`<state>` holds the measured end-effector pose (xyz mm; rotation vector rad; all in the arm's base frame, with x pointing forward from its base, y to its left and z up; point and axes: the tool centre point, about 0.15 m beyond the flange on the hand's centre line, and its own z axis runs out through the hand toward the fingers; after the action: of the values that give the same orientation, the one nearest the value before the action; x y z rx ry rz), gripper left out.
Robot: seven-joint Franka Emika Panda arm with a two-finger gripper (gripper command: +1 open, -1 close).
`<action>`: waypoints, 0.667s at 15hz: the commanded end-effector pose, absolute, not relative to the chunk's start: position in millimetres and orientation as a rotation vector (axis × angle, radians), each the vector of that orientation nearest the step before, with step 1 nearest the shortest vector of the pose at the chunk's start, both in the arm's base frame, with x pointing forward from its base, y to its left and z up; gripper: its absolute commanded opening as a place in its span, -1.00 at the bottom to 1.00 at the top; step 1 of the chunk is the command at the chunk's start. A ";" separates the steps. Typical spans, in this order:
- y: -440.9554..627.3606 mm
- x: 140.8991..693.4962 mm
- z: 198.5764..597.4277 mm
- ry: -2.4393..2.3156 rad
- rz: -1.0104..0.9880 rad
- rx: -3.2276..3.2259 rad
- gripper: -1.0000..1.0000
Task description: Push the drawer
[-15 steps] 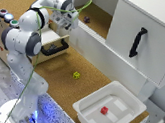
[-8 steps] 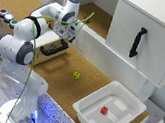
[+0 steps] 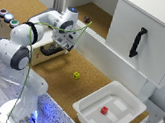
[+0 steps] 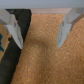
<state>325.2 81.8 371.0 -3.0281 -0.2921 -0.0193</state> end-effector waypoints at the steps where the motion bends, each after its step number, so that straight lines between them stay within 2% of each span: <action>1: 73.0 334.4 354.7 -0.352 -0.197 -2.959 -1.00; 6: 97.6 338.1 328.3 -0.381 -0.128 -2.968 -1.00; 10: 104.3 338.0 327.4 -0.263 -0.123 -3.026 -1.00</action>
<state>335.4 87.1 343.4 -2.9896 -0.3532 -0.0943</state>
